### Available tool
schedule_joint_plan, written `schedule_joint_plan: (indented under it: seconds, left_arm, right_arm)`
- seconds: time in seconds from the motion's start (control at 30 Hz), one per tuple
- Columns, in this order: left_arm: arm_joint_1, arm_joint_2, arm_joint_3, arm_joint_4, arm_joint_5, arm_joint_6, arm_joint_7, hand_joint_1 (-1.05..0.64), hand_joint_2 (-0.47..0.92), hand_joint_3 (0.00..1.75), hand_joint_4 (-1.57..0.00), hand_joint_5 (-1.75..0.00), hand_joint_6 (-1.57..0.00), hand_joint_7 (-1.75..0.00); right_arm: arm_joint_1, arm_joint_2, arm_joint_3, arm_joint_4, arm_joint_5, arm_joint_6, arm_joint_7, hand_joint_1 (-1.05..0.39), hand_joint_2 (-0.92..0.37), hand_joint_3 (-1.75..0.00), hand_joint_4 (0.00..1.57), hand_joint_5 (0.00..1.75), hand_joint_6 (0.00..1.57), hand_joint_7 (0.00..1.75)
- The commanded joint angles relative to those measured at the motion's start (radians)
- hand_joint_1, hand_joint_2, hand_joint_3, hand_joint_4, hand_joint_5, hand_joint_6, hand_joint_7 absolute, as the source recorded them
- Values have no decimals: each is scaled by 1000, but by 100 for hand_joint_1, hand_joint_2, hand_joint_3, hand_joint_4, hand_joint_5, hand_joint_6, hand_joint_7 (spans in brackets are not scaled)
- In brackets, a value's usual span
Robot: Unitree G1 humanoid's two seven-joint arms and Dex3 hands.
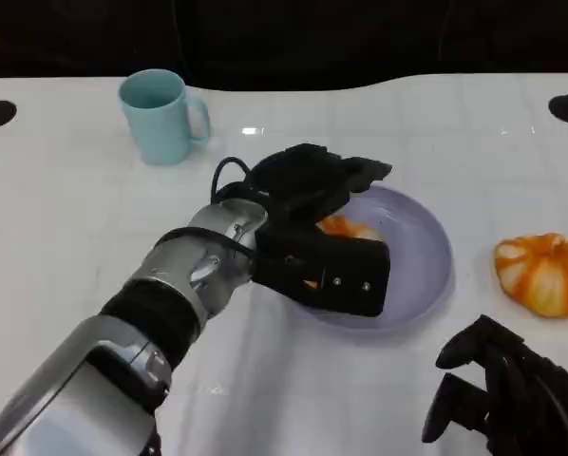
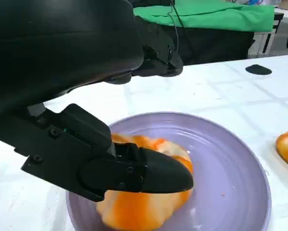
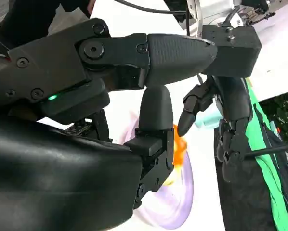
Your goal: Grasp the bread from the table and place it into the plate.
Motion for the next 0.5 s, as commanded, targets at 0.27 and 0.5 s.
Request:
schedule_joint_plan:
  seconds: [0.27, 0.5]
  left_arm:
    - [31, 58, 15, -109, -21, 22, -68, -99, 92, 57, 0, -18, -14, -2]
    - [87, 90, 58, -197, -82, 25, -131, -98, 92, 55, 0, -18, -13, -1]
  right_arm:
    - [1, -7, -10, -5, 24, 7, -1, -51, -92, -47, 61, 175, 35, 172]
    - [0, -13, -10, -3, 20, 3, 1, -51, -92, -47, 60, 175, 35, 171]
